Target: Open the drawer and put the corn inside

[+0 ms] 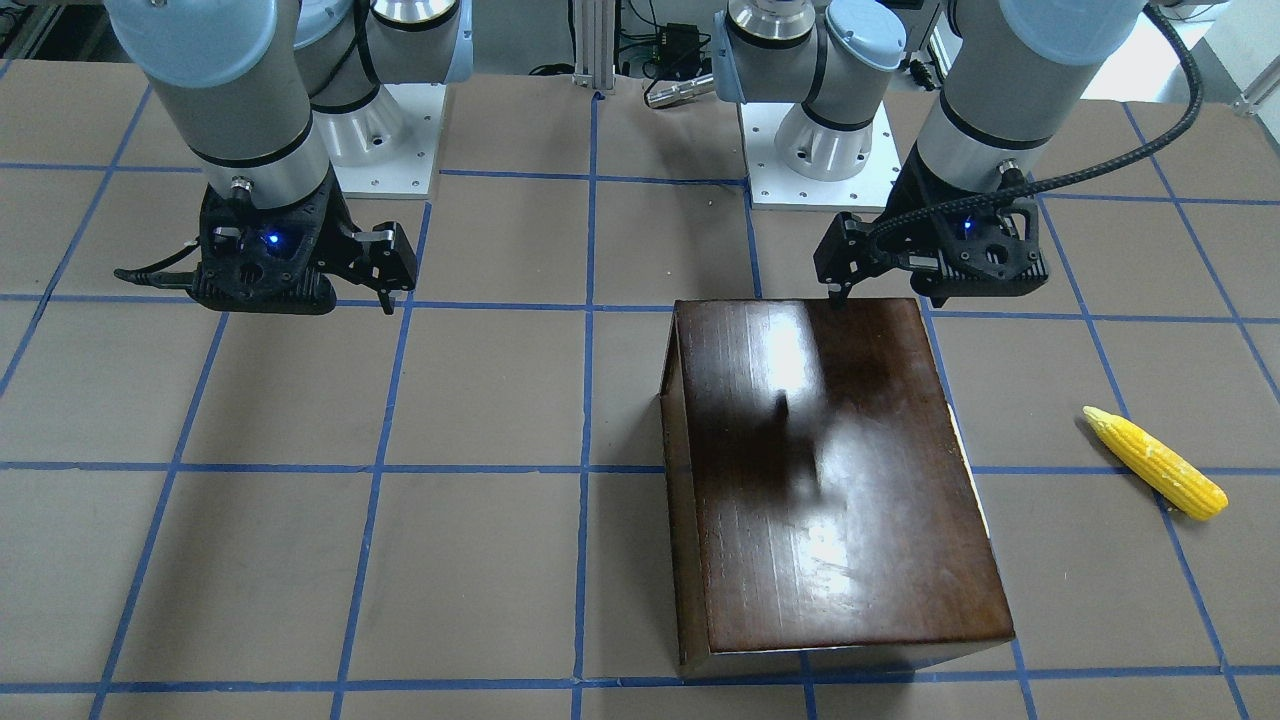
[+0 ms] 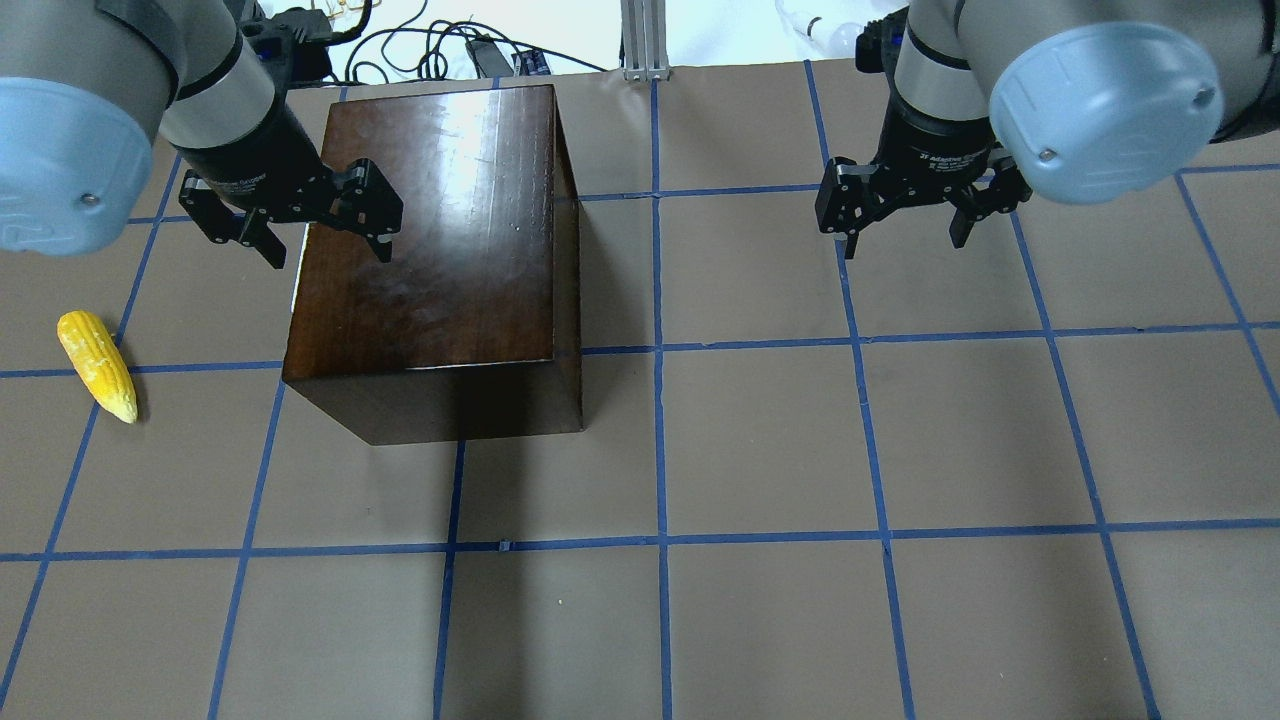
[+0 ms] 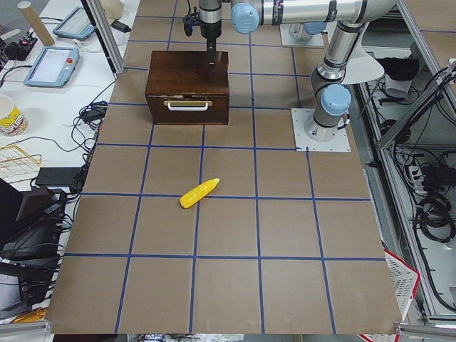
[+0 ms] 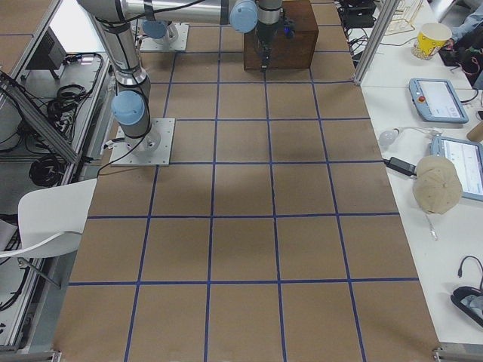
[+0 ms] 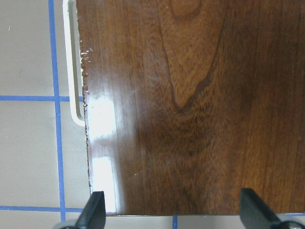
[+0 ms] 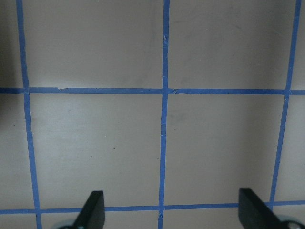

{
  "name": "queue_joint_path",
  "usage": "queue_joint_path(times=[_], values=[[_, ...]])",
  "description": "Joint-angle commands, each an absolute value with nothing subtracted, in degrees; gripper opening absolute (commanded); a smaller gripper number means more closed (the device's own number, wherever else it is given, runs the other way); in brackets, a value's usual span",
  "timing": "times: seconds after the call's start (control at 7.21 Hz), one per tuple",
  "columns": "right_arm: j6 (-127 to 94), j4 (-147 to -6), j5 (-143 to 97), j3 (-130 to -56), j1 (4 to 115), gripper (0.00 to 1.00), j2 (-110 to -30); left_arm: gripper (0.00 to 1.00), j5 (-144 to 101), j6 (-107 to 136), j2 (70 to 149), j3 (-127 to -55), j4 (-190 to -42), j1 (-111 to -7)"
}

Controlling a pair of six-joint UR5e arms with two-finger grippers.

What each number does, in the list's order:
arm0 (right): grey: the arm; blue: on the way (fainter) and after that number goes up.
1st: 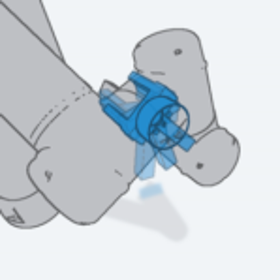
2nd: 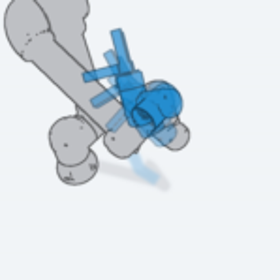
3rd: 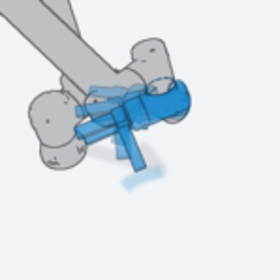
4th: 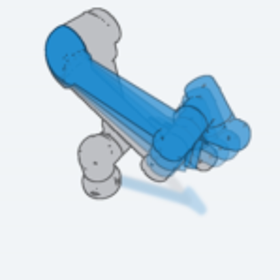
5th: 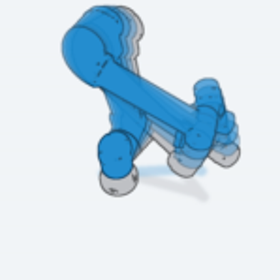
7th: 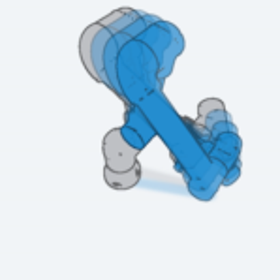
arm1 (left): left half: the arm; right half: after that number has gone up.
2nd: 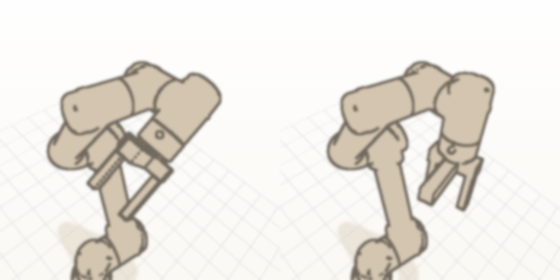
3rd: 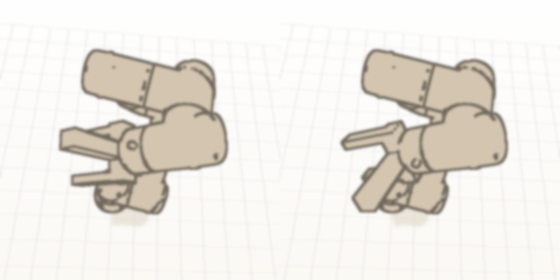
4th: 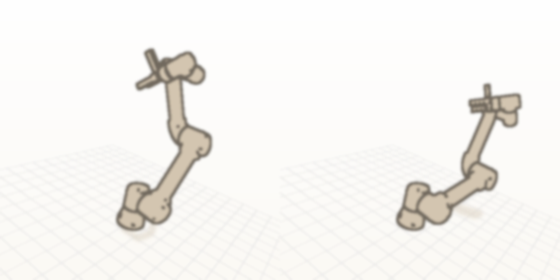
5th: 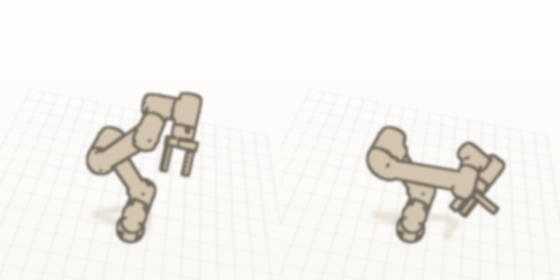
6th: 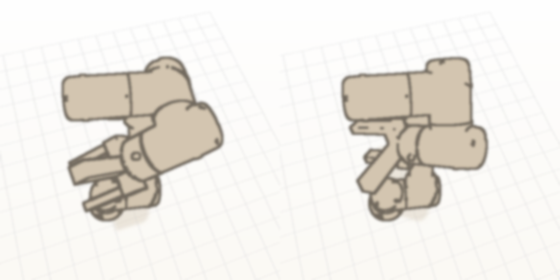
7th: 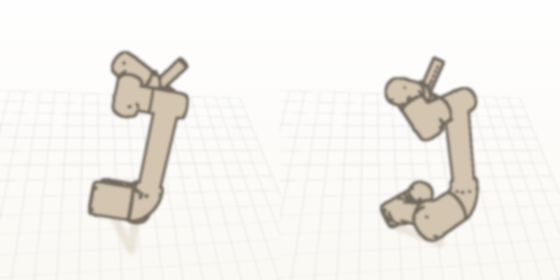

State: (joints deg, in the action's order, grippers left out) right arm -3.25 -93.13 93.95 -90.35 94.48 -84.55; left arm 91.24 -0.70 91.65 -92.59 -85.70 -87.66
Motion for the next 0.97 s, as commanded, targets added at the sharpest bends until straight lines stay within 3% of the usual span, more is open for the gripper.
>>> queue_joint_path(times=[0.0,0.83], values=[[-3.3,-93.2,94.0,-90.4,94.5,1.00,-84.6,1.00,91.2,-0.7,91.8,-92.7,-85.6,-87.6],[-3.3,-93.2,94.0,-90.4,94.5,1.00,-84.6,1.00,91.1,0.1,91.5,-92.8,-85.3,-87.4]])
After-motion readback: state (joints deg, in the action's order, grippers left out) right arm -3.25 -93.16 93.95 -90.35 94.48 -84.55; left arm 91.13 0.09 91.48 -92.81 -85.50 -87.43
